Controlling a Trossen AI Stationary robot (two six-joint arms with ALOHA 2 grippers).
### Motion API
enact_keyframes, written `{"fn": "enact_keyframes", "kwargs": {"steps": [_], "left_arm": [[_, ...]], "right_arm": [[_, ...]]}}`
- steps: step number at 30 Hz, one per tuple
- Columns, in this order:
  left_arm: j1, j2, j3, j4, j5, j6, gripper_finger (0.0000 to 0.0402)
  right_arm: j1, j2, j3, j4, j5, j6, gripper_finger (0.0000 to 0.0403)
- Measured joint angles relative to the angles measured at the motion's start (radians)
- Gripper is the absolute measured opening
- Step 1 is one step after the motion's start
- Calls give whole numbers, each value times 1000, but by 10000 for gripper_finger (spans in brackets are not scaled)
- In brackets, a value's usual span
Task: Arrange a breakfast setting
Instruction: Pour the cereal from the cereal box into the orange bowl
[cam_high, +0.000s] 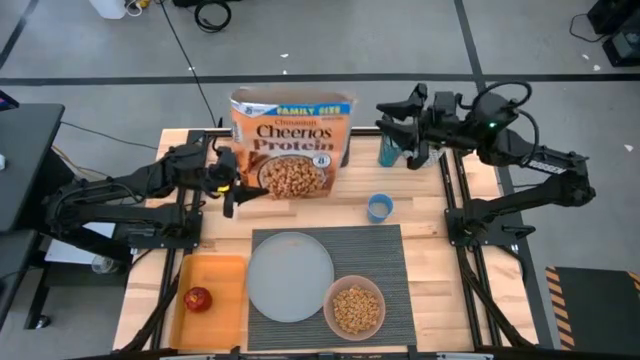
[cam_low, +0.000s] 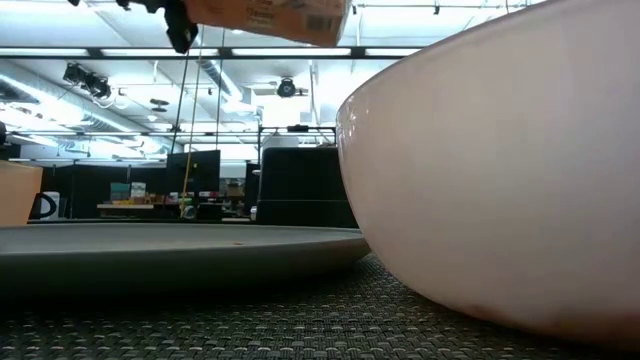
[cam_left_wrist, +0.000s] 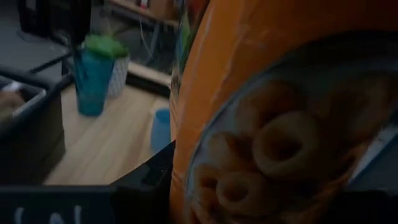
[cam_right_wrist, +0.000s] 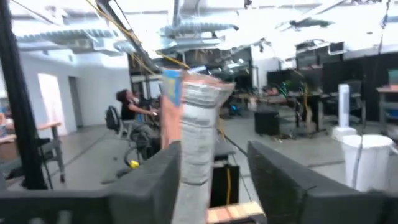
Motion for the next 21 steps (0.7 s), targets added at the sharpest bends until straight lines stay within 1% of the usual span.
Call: {"fn": "enact_keyframes", "kwargs": {"steps": [4, 8, 11, 15, 21], "left_arm": [[8, 20, 1, 119, -3, -32, 175], [7, 57, 0, 191, -1, -48, 175], [7, 82, 0, 215, 0, -65, 175], [4, 120, 0, 264, -3, -72, 175], [4, 175, 0, 349, -1, -85, 175]], "right_arm": [[10, 38, 0, -11, -24, 9, 262], [11, 81, -1, 1, -30, 29, 320], [11, 110, -1, 26, -31, 44, 351], [11, 138, -1, 64, -45, 75, 362], [9, 189, -1, 107, -42, 74, 349]]}}
